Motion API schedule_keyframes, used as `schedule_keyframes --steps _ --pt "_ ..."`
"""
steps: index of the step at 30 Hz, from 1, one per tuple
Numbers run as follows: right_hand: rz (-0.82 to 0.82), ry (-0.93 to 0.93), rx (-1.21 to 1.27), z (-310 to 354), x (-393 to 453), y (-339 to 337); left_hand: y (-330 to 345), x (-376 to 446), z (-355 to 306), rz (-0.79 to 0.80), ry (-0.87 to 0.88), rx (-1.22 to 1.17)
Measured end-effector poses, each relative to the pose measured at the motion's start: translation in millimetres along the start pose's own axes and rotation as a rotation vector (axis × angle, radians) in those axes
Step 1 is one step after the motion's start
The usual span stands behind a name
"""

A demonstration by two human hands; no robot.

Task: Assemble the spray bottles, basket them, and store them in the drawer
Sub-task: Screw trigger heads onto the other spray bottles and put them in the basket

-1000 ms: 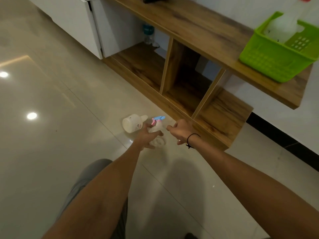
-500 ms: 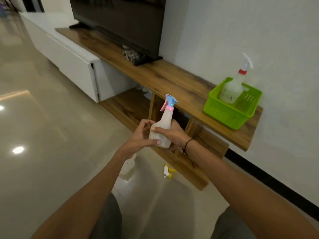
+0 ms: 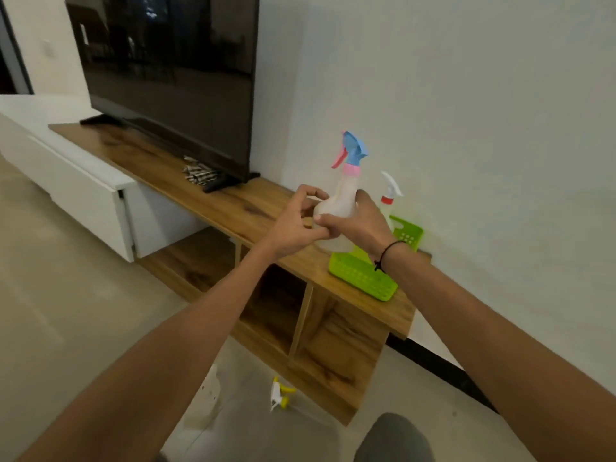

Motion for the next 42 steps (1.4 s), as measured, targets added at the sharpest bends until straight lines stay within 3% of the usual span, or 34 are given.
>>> schedule_keyframes --steps 4,8,14,18,28,42 --pt "-0.129 0.076 -0.086 -21.9 16.4 -51.5 48.0 48.2 -5.6 0.065 0.011 0.025" --pt "-0.157 0.181 -0.051 -66.7 29.1 -76.8 86.1 78.1 12.8 0.146 -0.006 0.156" --pt "-0.195 0.247 -0.161 -115.0 52.0 -72.4 101.2 102.5 35.0 0.202 -0.041 0.456" --pt "-0.255 0.291 -0.369 -127.4 61.0 -69.1 114.0 112.7 43.7 0.264 -0.041 0.641" --pt "-0.202 0.341 -0.509 -169.6 70.2 -76.0 150.9 125.5 65.8 0.361 -0.098 0.785" --pt "-0.234 0.352 -0.507 -165.7 59.7 -81.5 145.3 123.8 57.1 0.266 -0.049 0.947"
Point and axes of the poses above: each hand's wrist, its own x-axis towards the middle knuckle, its own y-axis out of the palm, z = x × y, the point moved 7 cm from there along x, towards the middle knuckle, and after that the axes turned 5 degrees about z, right-handed, at the moved point
